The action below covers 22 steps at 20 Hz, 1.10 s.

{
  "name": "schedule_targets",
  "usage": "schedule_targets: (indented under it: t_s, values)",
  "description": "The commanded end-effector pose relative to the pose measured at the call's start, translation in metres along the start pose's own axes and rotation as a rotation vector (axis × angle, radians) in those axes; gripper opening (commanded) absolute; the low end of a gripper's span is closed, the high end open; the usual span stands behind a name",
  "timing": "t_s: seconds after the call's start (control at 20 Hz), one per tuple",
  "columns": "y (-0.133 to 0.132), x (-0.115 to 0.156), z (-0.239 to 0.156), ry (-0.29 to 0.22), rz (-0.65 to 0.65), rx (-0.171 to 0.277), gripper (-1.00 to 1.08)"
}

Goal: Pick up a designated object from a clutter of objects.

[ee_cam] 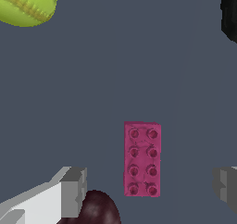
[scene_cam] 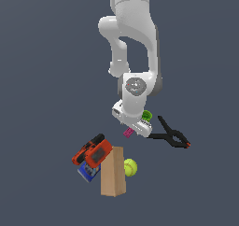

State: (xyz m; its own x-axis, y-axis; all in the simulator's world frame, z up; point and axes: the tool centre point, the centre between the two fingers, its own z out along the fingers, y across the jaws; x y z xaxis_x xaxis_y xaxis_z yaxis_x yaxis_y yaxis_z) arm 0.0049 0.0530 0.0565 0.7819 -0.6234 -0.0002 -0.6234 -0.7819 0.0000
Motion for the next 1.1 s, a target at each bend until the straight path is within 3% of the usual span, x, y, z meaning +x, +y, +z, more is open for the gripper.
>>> schedule_targets:
  t_s: [0.0, 0.6, 0.65, 1.05]
  values:
    - [0.001, 0.000, 0.008, 0.000, 0.001, -0.001, 1.00]
    - [0.000, 0.000, 0.045, 0.000, 0.004, 0.000, 1.00]
    - [0.000, 0.000, 0.045, 0.000, 0.004, 0.000, -1.00]
    - [0.000, 0.000, 0.045, 0.000, 0.004, 0.000, -1.00]
